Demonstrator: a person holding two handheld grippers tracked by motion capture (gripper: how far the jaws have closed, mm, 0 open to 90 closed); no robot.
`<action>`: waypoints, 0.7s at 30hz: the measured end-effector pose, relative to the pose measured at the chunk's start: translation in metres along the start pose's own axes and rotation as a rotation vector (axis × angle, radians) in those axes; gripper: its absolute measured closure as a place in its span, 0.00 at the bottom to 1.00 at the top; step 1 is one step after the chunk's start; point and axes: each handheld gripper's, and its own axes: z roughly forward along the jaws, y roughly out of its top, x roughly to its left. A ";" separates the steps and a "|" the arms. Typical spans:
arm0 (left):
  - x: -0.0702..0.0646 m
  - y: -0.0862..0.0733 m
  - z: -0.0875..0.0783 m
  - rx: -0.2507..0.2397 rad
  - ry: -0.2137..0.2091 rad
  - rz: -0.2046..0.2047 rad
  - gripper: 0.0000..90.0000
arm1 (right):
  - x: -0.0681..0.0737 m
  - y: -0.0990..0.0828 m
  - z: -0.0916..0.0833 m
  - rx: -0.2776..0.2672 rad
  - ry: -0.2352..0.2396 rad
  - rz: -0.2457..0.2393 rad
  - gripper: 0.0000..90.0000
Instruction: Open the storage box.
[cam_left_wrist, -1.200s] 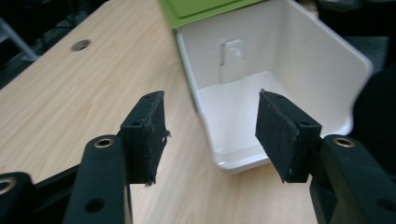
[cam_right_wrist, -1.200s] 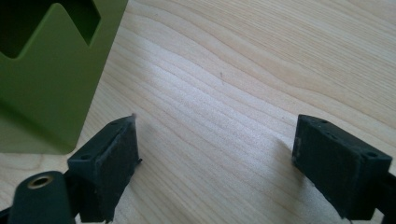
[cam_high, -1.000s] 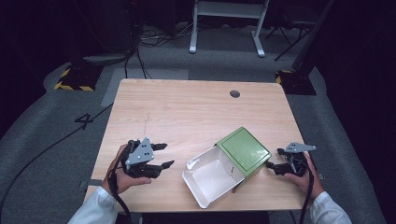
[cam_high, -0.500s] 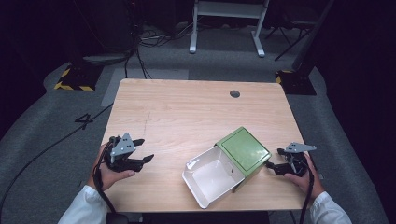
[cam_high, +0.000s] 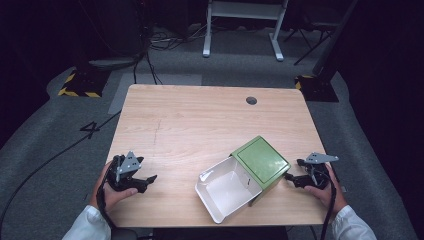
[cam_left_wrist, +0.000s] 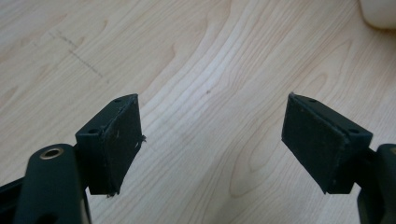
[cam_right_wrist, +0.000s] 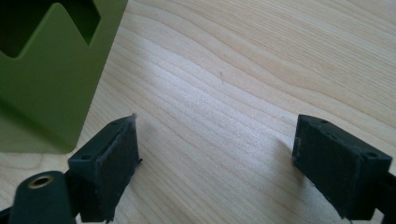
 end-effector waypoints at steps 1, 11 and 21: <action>0.000 -0.005 0.000 -0.002 0.002 -0.012 0.22 | 0.000 0.000 0.000 -0.001 0.001 0.000 0.16; 0.001 -0.032 0.005 0.035 -0.017 -0.072 0.21 | 0.000 0.000 0.000 0.000 0.001 -0.001 0.16; 0.001 -0.044 0.009 0.063 -0.003 -0.143 0.20 | 0.000 0.000 0.000 0.000 0.002 -0.002 0.16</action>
